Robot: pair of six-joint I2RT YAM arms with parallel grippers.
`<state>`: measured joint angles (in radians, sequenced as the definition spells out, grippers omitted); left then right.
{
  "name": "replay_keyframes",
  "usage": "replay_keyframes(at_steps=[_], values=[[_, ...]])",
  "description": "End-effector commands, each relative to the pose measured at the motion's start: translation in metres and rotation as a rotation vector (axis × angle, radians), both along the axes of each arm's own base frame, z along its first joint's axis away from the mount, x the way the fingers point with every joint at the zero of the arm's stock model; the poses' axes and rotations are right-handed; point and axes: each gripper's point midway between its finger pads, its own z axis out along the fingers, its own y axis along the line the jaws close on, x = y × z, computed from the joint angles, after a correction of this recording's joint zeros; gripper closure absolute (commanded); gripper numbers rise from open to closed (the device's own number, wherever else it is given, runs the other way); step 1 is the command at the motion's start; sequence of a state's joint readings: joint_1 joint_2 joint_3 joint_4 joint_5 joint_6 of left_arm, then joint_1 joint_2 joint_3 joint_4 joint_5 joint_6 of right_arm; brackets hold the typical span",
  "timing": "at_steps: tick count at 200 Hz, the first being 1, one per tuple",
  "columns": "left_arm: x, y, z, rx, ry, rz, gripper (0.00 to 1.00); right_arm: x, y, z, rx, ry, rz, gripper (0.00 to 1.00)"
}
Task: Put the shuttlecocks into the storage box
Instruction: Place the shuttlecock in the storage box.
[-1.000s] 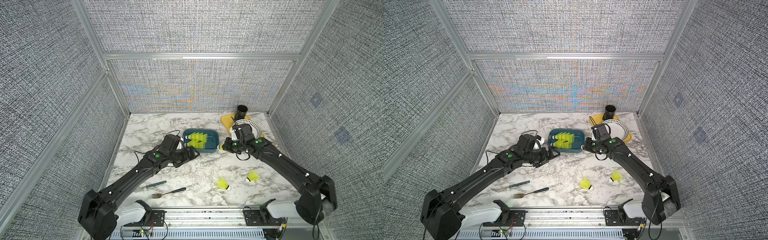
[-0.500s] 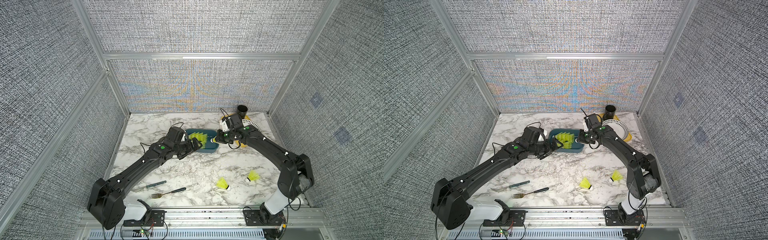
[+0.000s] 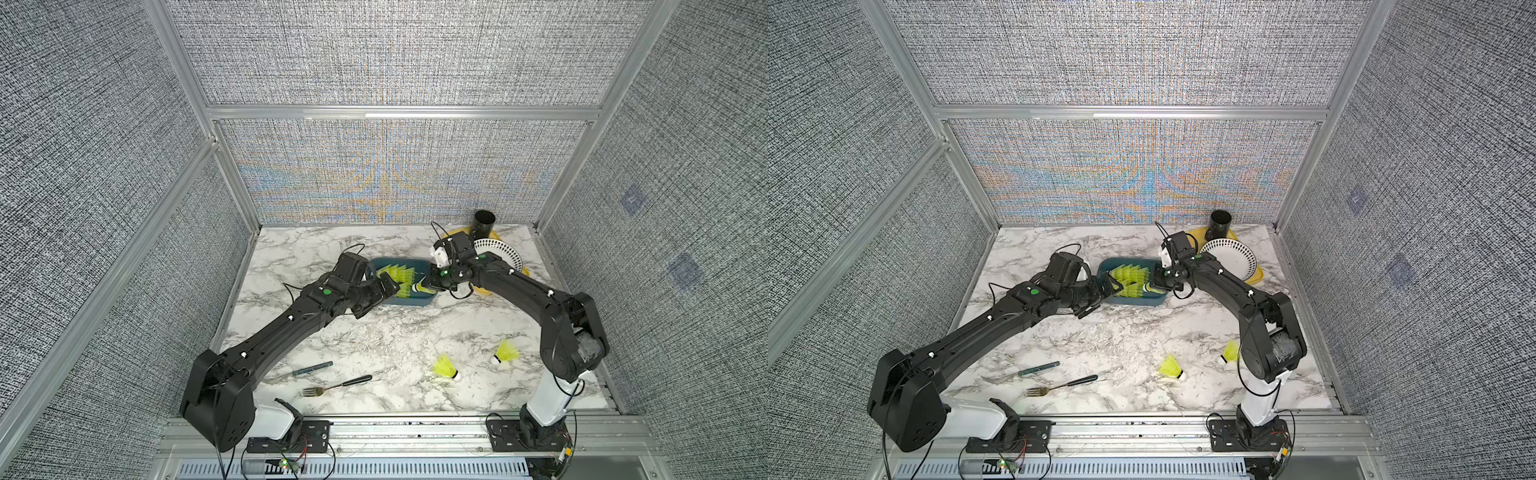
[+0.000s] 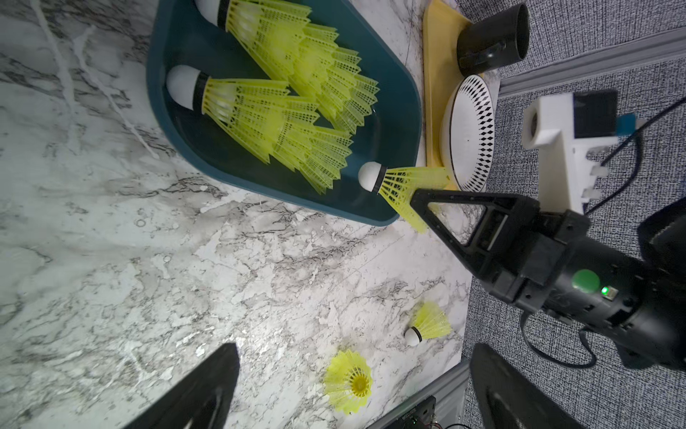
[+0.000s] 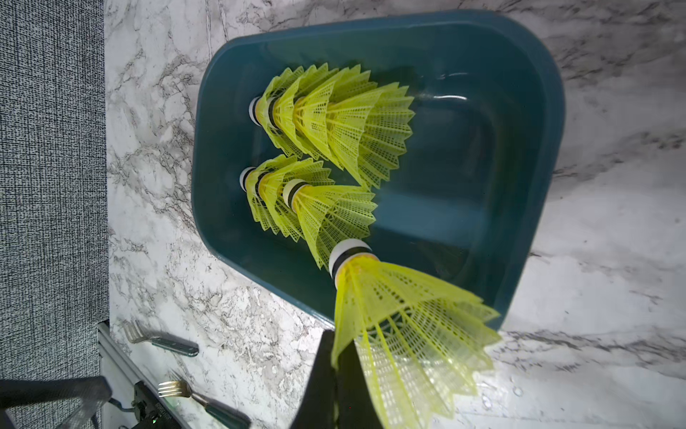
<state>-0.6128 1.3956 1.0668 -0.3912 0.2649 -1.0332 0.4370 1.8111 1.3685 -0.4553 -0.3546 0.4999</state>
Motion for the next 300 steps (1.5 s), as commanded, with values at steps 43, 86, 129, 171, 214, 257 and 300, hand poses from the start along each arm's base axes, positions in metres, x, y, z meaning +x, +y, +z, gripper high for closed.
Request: replay_keyframes(at_steps=[43,86,129,171,214,257,300], values=[[0.007,-0.002,-0.004,-0.001,-0.002,0.017,0.0,0.011,0.014,-0.006,0.111,0.001,0.033,1.0],[0.007,0.0,-0.011,0.011,0.009,0.023,0.0,0.01,0.023,-0.018,0.164,0.032,0.052,1.0],[0.008,-0.001,-0.017,-0.01,0.004,0.041,0.0,0.012,0.028,-0.021,0.256,0.038,0.042,1.0],[0.008,-0.002,-0.016,-0.012,0.0,0.035,0.0,0.016,0.03,-0.025,0.304,0.043,0.035,1.0],[0.009,-0.003,-0.017,-0.013,0.003,0.032,0.0,0.023,0.037,-0.025,0.347,0.05,0.036,1.0],[0.008,-0.004,-0.018,-0.015,0.009,0.031,0.0,0.025,0.041,-0.03,0.359,0.065,0.037,1.0],[0.008,-0.005,-0.018,-0.017,0.007,0.031,0.0,0.026,0.041,-0.034,0.356,0.075,0.033,1.0]])
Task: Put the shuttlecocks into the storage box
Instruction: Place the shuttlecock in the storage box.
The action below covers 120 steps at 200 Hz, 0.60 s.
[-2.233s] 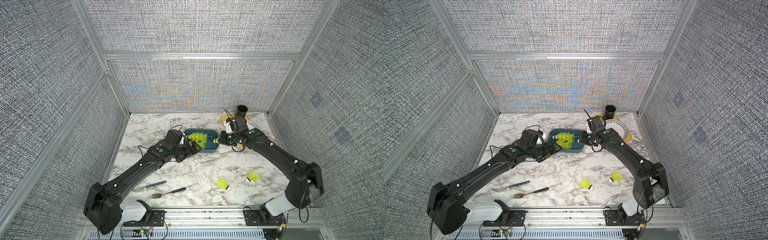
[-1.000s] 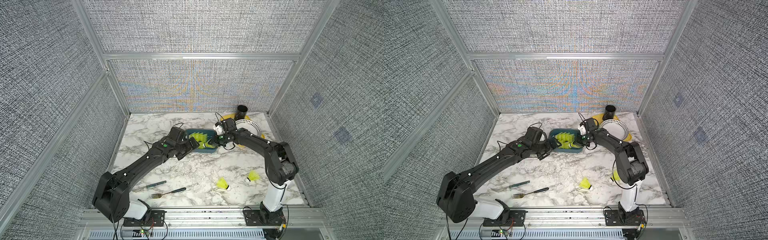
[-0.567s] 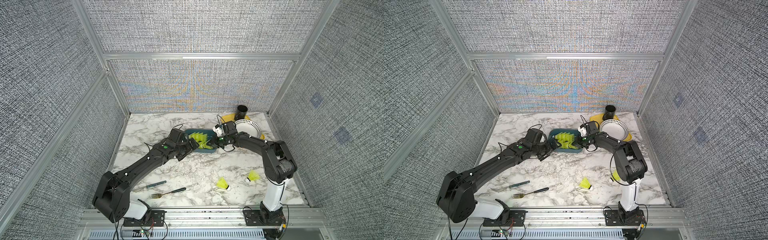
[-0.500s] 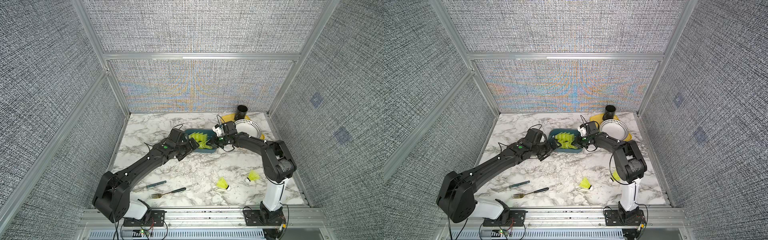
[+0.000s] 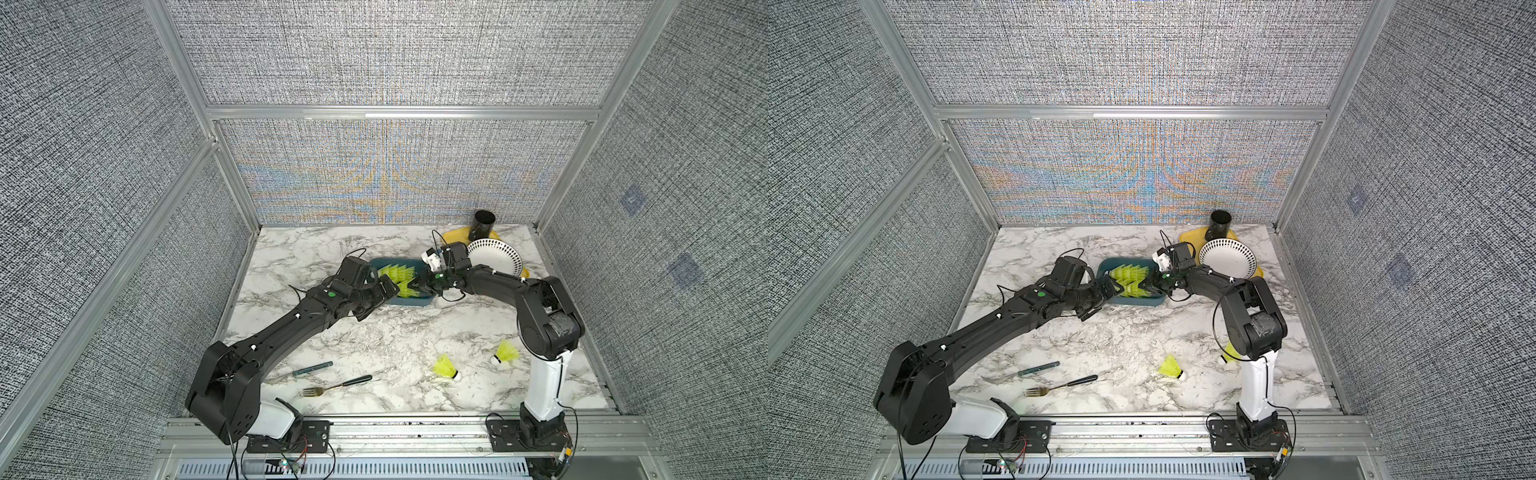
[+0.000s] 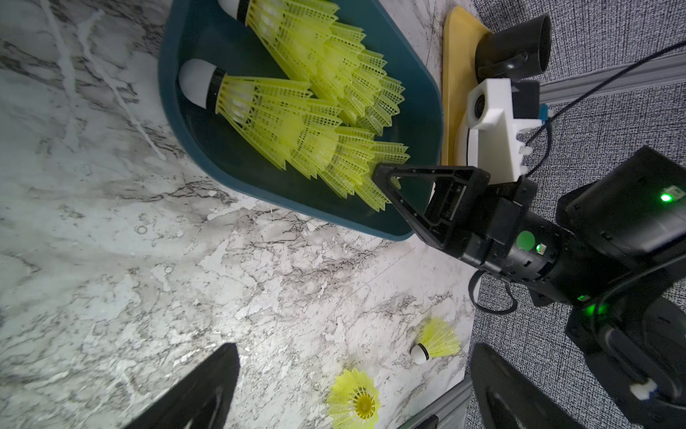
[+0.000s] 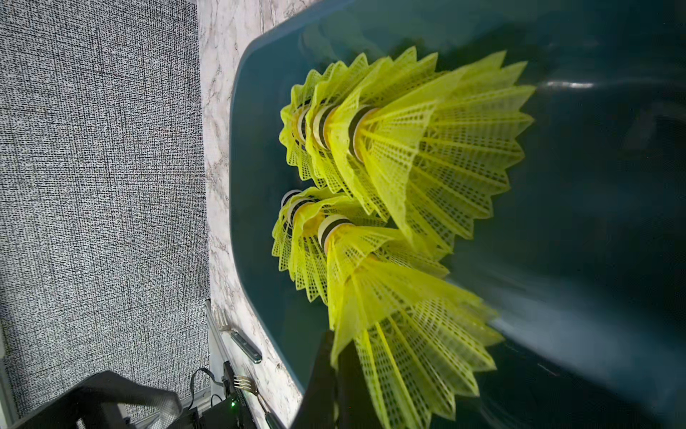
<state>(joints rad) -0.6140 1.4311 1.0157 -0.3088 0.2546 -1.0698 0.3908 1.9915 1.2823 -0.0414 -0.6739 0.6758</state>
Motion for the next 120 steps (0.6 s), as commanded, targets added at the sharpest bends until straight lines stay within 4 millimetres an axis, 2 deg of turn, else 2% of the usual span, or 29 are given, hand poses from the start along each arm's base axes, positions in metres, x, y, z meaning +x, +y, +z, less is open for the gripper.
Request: replay_keyframes(at_steps=[1,120], values=[[0.003,-0.003,0.004,-0.01,-0.015,-0.001,0.0,0.003,0.003,0.003,0.015,-0.01,0.003,1.0],[0.003,-0.006,0.006,-0.015,-0.018,-0.012,0.0,0.003,0.007,-0.007,-0.006,0.013,0.01,1.0]])
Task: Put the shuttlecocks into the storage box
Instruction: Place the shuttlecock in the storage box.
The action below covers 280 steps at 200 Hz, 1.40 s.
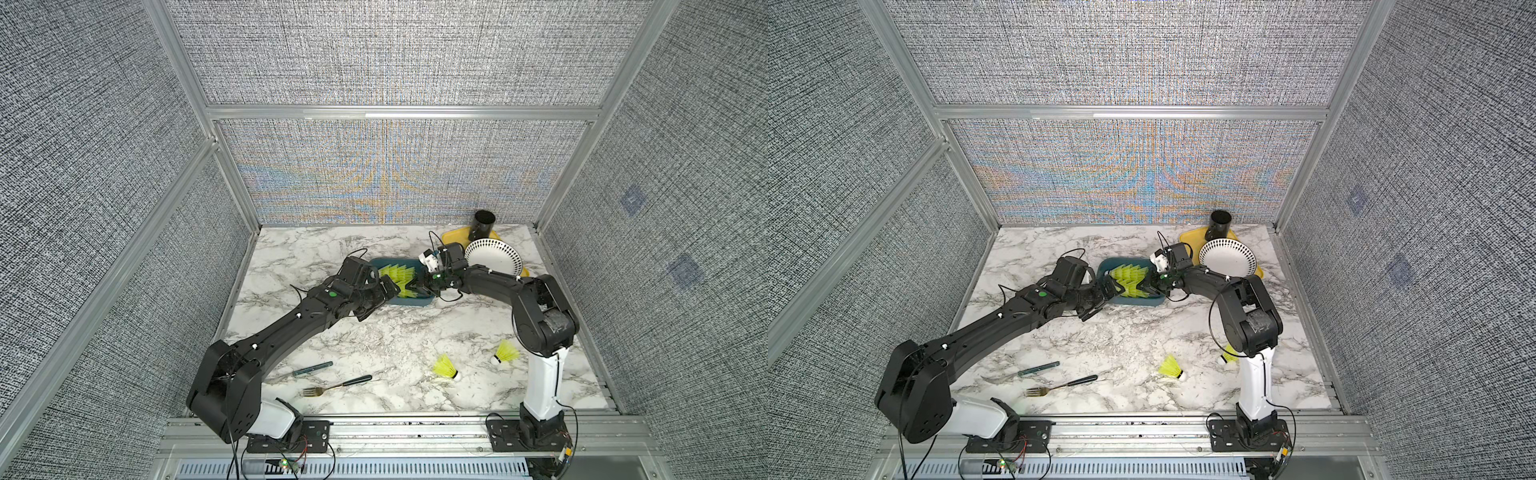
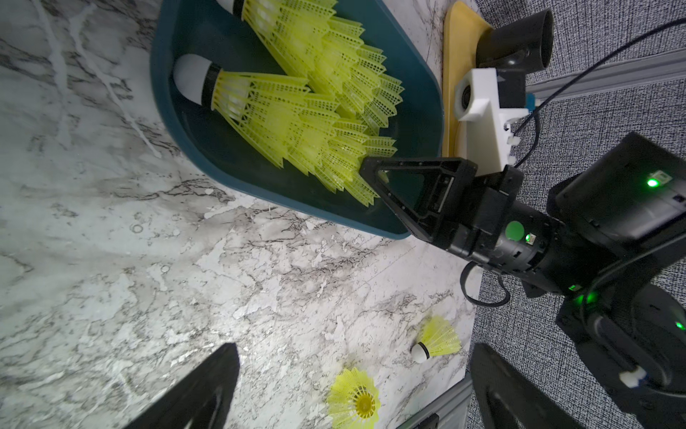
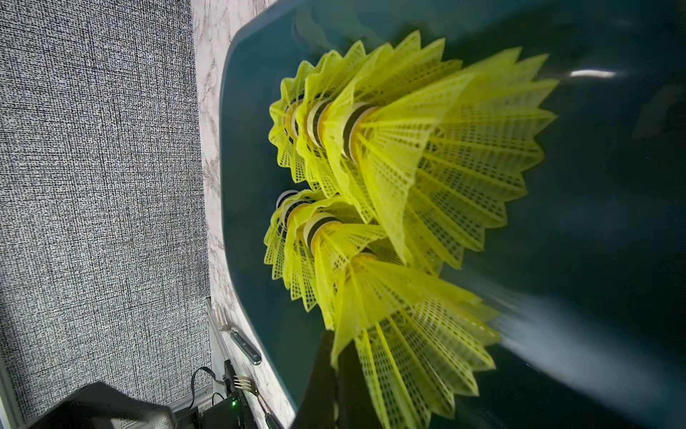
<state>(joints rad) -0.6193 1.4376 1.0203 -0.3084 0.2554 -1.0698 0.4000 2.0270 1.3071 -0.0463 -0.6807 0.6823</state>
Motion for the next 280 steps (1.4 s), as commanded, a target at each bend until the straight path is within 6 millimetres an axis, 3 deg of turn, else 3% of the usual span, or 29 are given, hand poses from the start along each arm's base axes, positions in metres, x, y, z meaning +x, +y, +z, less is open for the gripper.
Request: replay_keyframes(at_steps=[1,191,280], values=[[0.003,-0.003,0.006,-0.015,-0.019,-0.007,0.0,0.002,0.0,0.001,-0.006,-0.009,0.001,1.0],[-0.004,-0.001,0.008,-0.016,-0.025,-0.012,0.0,-0.002,0.007,-0.003,-0.014,0.003,0.01,1.0],[-0.007,0.0,0.011,-0.022,-0.032,-0.012,0.0,0.0,-0.005,0.009,-0.106,-0.035,0.003,0.73]])
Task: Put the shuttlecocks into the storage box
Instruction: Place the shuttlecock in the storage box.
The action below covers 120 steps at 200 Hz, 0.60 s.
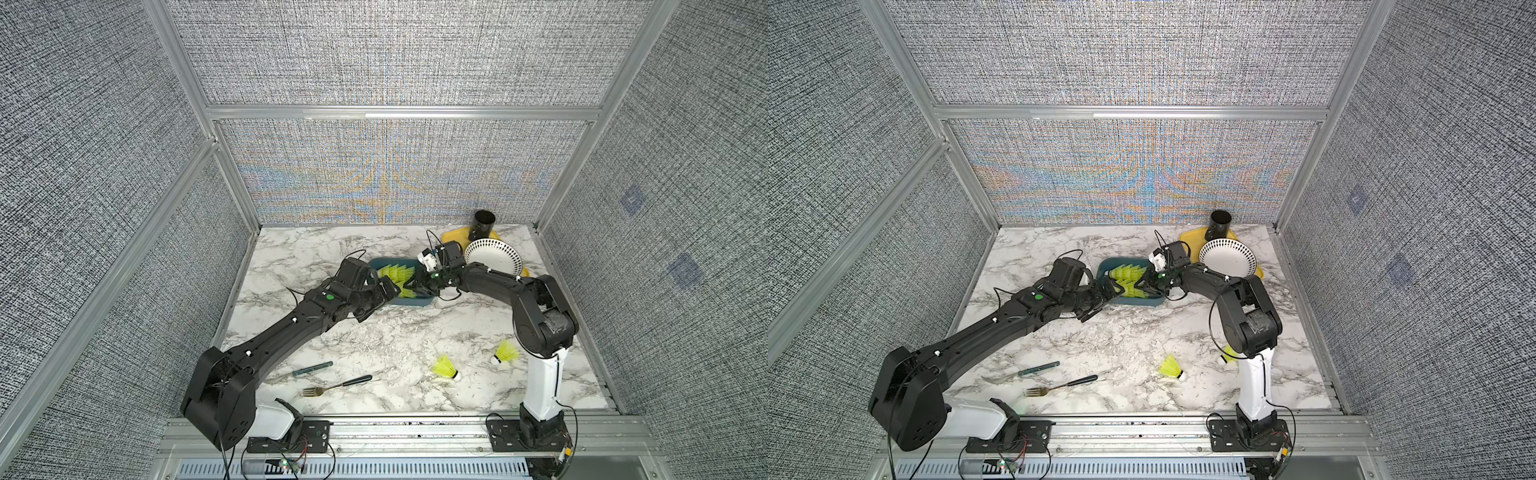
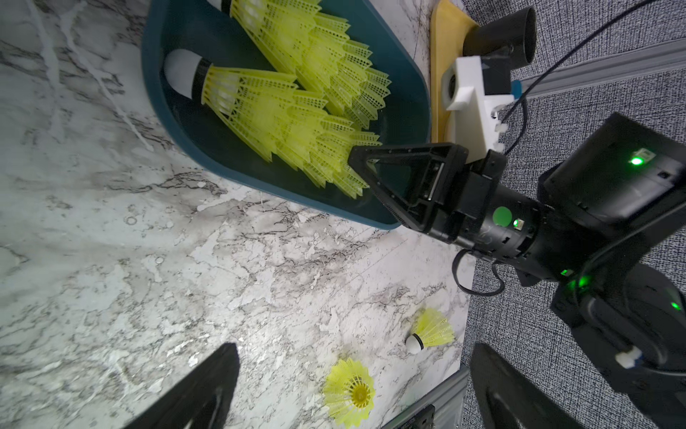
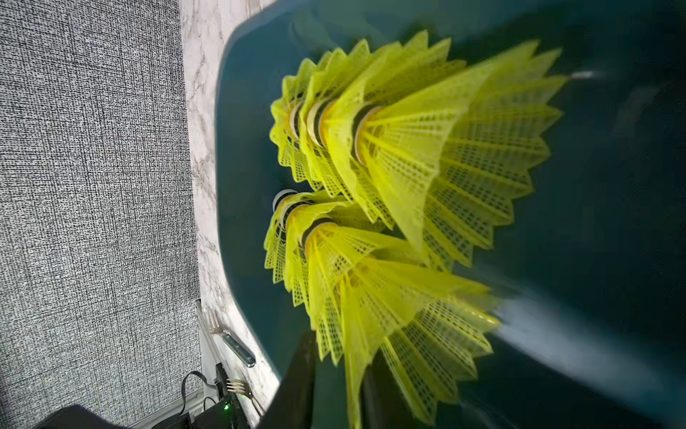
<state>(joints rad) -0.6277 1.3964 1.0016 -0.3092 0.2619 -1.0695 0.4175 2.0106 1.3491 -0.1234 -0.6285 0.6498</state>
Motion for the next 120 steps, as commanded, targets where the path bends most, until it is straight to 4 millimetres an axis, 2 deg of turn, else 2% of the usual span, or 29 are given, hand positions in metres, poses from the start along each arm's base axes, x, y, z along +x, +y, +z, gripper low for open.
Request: replay_keyframes(at_steps=[1,68,93,120], values=[[0.001,0.0,0.004,-0.006,-0.017,0.002,0.0,0.0,-0.007,0.001,-0.056,-0.013,0.0,0.73],[0.001,0.0,0.002,-0.003,-0.016,0.001,0.0,-0.008,-0.014,-0.004,-0.102,0.003,-0.003,0.68],[0.001,0.0,0.001,-0.001,-0.014,0.002,0.0,-0.007,-0.02,0.002,-0.128,-0.018,-0.019,0.68],[0.0,0.001,0.002,-0.002,-0.016,0.001,0.0,-0.009,-0.023,0.003,-0.139,-0.02,-0.025,0.74]])
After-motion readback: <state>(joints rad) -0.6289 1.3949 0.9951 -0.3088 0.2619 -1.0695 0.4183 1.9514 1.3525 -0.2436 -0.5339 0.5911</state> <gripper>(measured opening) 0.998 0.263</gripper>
